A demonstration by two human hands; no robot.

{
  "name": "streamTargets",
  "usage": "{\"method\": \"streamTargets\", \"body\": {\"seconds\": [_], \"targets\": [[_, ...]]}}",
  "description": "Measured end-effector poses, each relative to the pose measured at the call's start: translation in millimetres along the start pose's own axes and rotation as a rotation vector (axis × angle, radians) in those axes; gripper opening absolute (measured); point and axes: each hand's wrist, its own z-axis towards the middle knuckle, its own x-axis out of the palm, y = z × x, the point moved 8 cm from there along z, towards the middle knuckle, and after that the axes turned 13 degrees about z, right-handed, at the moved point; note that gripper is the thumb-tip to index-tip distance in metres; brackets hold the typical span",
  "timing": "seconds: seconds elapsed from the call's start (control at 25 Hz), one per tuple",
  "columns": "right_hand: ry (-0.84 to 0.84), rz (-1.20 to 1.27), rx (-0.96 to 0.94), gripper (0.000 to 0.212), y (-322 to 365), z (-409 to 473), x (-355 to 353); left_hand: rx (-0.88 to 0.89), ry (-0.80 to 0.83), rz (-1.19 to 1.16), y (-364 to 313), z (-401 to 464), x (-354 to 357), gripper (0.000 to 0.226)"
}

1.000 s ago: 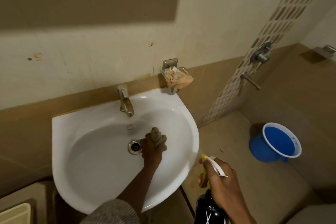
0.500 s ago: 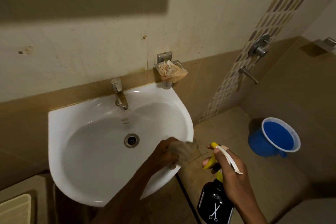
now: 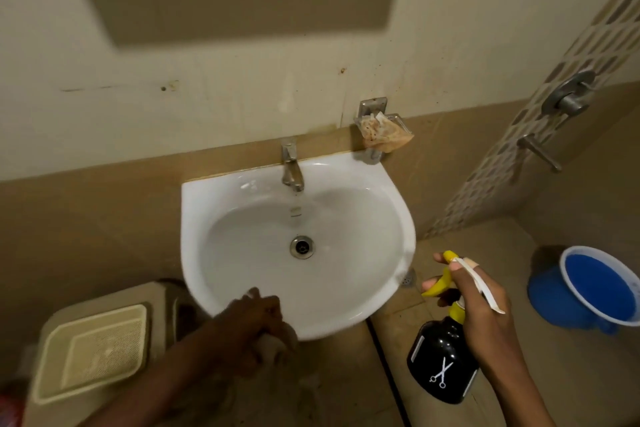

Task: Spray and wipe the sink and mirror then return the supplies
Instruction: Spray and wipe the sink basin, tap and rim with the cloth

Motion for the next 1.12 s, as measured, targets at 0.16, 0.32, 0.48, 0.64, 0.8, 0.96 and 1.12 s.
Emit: {"method": "streamTargets", "body": {"seconds": [0.16, 0.32, 0.48, 0.64, 0.8, 0.96, 1.12], "targets": [[0.086, 0.032, -0.02, 0.035, 3.9, -0.6, 23.7, -0.408, -0.076, 0.202, 107.2, -81.0, 3.8, 0.048], [0.166, 0.073, 0.023, 0.035, -2.1, -2.3, 47.0, -0.887, -0.39, -0.208, 132.7, -138.4, -29.5, 0.019], [0.148, 0.11, 0.062, 0.029, -13.1, 5.4, 56.9, -0.535, -0.705, -0.941, 40.8, -30.6, -63.1, 0.019], [0.006, 0.083, 0.04, 0.027, -13.9, 24.1, 27.4, -0.238, -0.412, -0.93, -45.7, 91.8, -29.7, 0.018], [-0.165, 0.105, 0.004, 0.028, -8.0, 40.3, -28.1, -0.093, -0.286, -0.185, -132.2, 164.0, 6.8, 0.044], [-0.212, 0.092, 0.004, 0.032, -6.6, 51.9, -60.7, -0.188, -0.333, -0.002, -139.6, 240.4, -3.2, 0.047], [-0.194, 0.09, 0.009, 0.036, -9.5, 67.2, -71.7, -0.347, -0.389, -0.148, -101.9, 306.9, -31.6, 0.047]]}}
